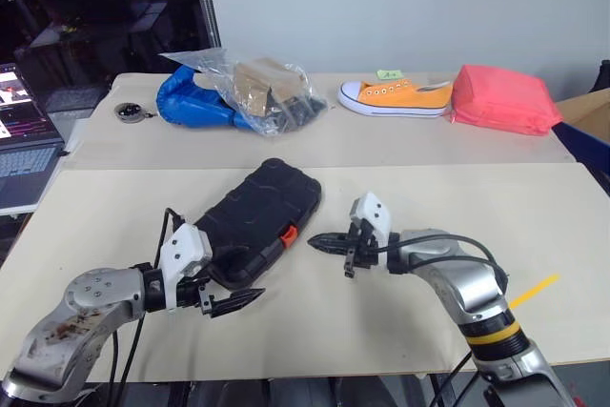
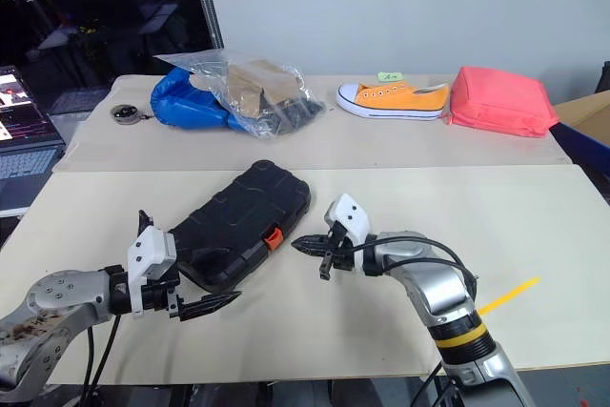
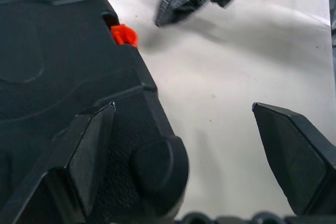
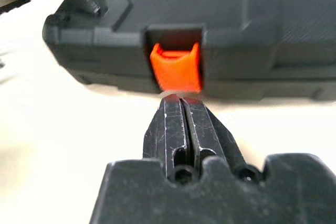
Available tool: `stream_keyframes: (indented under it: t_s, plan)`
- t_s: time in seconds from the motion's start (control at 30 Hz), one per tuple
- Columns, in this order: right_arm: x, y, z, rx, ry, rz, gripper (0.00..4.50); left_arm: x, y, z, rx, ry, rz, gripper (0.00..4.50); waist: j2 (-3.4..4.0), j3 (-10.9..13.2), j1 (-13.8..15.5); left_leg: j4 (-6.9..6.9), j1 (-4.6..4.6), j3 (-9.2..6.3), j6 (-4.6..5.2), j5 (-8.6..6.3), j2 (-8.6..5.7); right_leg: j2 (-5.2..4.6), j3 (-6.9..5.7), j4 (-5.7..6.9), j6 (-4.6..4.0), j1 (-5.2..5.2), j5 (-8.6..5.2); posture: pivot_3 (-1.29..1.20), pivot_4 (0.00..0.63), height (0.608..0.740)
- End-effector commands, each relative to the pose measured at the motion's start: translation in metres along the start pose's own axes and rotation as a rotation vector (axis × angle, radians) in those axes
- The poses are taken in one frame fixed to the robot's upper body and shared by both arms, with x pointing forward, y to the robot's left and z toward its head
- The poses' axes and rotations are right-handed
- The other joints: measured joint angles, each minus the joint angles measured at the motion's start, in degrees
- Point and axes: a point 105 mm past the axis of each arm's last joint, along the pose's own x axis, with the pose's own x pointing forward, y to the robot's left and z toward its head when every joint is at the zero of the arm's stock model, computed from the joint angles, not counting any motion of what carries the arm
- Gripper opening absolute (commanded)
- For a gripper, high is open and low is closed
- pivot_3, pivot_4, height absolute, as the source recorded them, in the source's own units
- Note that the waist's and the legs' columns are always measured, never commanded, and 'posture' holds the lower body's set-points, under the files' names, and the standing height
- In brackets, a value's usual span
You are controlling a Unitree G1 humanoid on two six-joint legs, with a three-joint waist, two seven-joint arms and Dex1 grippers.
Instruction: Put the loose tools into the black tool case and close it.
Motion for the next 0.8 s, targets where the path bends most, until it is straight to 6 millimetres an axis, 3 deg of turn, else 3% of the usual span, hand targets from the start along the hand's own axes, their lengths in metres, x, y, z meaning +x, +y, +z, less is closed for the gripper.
stream_keyframes:
  t_s: [0.03, 0.17, 0.27, 0.4, 0.53, 0.8]
  plan:
    - [-0.024, 0.002, 0.033, -0.084, -0.169, -0.032, 0.64, -0.01, 0.001, 0.014, -0.066, -0.108, 0.049, 4.5, -0.02, 0.05, 0.13, 0.01, -0.12, -0.03, 0.0, 0.0, -0.01, -0.01, -0.03, -0.03, 0.01, -0.06, 0.0, 0.0, 0.15, 0.74]
    - [-0.063, 0.003, 0.028, -0.119, -0.158, -0.06, 1.85, -0.031, -0.001, 0.015, -0.098, -0.126, 0.105, 4.5, -0.08, 0.09, 0.47, 0.09, -0.36, -0.17, -0.01, -0.01, -0.04, -0.09, -0.15, -0.28, 0.14, -0.1, 0.05, 0.0, 0.15, 0.74]
    - [-0.1, 0.005, 0.017, -0.185, -0.099, -0.093, 2.89, -0.052, -0.007, 0.006, -0.134, -0.093, 0.155, 4.5, -0.09, 0.1, 0.92, 0.09, -0.33, -0.16, -0.02, -0.06, -0.1, -0.23, -0.19, -0.48, 0.21, 0.07, 0.04, 0.0, 0.15, 0.74]
    - [-0.129, 0.004, 0.014, -0.214, -0.06, -0.158, 4.29, -0.075, -0.015, -0.01, -0.175, -0.033, 0.191, 4.5, -0.12, 0.13, 1.05, 0.11, -0.24, -0.11, 0.0, -0.08, -0.09, -0.15, -0.15, -0.5, 0.22, 0.11, 0.02, 0.0, 0.15, 0.74]
    - [-0.146, 0.003, 0.008, -0.241, -0.009, -0.2, 4.4, -0.085, -0.02, -0.021, -0.199, -0.004, 0.217, 4.5, -0.11, 0.15, 1.38, 0.15, 0.0, -0.08, -0.01, -0.07, -0.04, -0.05, -0.13, -0.47, 0.45, 0.26, -0.2, 0.0, 0.15, 0.74]
    - [-0.167, 0.0, -0.007, -0.264, 0.055, -0.237, 4.4, -0.082, -0.022, -0.028, -0.209, -0.009, 0.219, 4.5, -0.11, 0.15, 1.66, 0.25, 0.02, 0.06, -0.01, -0.05, -0.06, -0.11, -0.06, -0.47, 0.32, 0.32, -0.24, 0.0, 0.15, 0.74]
